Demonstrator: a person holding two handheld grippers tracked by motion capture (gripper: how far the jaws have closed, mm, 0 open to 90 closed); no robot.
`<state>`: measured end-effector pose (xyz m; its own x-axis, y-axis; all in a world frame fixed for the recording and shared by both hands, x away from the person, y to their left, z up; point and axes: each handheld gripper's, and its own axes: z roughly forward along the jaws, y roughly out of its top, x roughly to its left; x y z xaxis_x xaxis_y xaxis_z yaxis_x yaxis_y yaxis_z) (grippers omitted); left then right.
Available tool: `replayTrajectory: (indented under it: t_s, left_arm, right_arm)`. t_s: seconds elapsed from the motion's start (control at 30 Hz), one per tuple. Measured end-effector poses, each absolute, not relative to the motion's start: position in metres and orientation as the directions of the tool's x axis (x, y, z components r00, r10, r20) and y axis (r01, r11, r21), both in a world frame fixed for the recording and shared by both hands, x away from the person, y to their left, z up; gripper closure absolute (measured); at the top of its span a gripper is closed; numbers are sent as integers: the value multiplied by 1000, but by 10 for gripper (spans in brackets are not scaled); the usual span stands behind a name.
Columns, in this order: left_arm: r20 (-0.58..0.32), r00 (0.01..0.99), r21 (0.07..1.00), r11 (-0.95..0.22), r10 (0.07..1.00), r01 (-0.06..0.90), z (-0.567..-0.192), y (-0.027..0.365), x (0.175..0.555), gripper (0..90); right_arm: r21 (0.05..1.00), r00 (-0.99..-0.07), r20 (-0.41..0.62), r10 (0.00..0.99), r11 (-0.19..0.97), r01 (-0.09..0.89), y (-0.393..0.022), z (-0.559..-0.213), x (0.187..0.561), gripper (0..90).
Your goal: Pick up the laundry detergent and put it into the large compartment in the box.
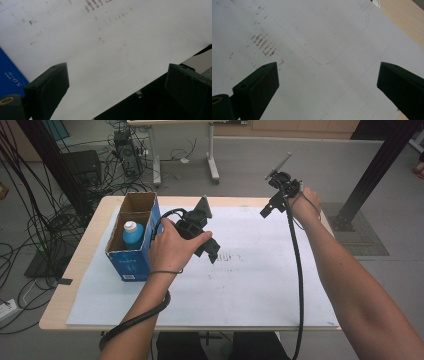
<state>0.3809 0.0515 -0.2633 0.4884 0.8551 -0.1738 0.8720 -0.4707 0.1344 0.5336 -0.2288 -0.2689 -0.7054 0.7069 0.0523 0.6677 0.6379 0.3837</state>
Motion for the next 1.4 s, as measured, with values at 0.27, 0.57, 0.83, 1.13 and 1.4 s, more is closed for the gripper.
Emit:
replayTrajectory:
  t_s: [0.27, 0.57, 0.83, 1.13, 1.4]
  left_arm:
    - [-178, 480, 123, -464, 859, 877, -277, 52, 381, 55]
    - [-186, 481, 104, -470, 857, 877, -286, 52, 382, 55]
    - [-191, 477, 111, -463, 858, 879, -286, 51, 381, 55]
    - [-193, 474, 108, -462, 859, 880, -287, 54, 381, 55]
    - [-197, 472, 115, -457, 859, 882, -287, 54, 380, 55]
  right_arm:
    - [384, -706, 51, 707, 639, 667, -231, -269, 534, 39]
    - [381, -702, 55, 710, 635, 672, -232, -271, 534, 40]
    - [384, -703, 52, 709, 636, 669, -232, -271, 533, 39]
    - [386, -701, 51, 711, 633, 671, -231, -270, 532, 39]
    - [387, -699, 54, 713, 630, 673, -230, -269, 529, 39]
